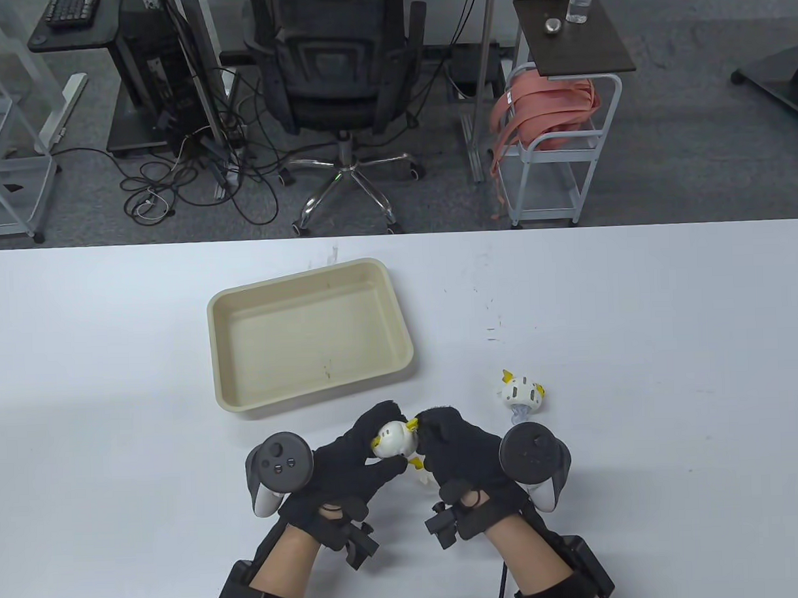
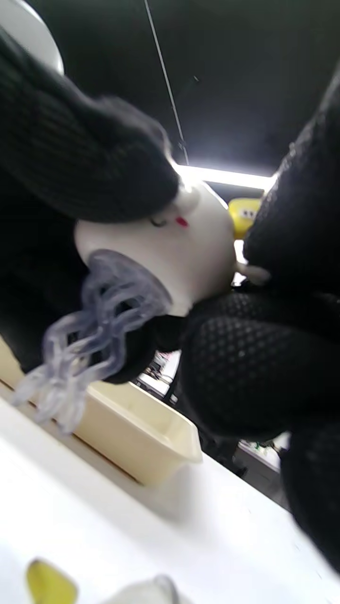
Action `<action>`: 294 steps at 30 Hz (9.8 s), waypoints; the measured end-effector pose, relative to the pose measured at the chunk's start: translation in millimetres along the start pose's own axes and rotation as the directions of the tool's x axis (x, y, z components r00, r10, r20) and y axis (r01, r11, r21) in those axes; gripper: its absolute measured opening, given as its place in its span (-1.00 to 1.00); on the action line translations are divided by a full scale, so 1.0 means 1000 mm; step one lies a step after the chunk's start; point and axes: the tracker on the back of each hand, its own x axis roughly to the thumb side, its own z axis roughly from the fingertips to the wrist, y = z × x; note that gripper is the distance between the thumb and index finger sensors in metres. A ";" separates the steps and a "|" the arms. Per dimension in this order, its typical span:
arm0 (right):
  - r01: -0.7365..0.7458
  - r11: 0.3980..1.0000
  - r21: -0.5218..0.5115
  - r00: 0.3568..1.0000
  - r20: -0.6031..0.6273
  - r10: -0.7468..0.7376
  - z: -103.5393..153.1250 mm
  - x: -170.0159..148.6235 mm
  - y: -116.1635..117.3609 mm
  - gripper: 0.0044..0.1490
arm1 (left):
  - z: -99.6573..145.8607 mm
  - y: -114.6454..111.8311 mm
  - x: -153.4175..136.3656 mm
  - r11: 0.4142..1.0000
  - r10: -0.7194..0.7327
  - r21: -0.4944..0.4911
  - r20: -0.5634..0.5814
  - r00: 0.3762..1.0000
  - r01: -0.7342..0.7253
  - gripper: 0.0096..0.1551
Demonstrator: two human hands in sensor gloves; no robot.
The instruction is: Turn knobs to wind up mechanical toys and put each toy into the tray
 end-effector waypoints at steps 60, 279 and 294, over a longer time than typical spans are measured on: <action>-0.043 0.997 0.057 0.995 0.088 0.038 0.001 0.006 0.007 -0.39 | 0.001 0.002 -0.011 0.968 0.252 0.007 -0.032 0.967 -0.252 -0.18; 0.339 0.941 0.001 0.910 -0.254 -0.328 -0.002 -0.022 -0.003 -0.46 | -0.006 0.002 -0.007 0.944 0.307 -0.129 0.011 0.952 -0.303 -0.19; 0.140 0.984 -0.111 0.986 -0.069 -0.149 0.001 -0.007 -0.018 -0.27 | -0.016 0.051 0.008 0.994 0.087 0.071 -0.015 0.996 -0.086 -0.21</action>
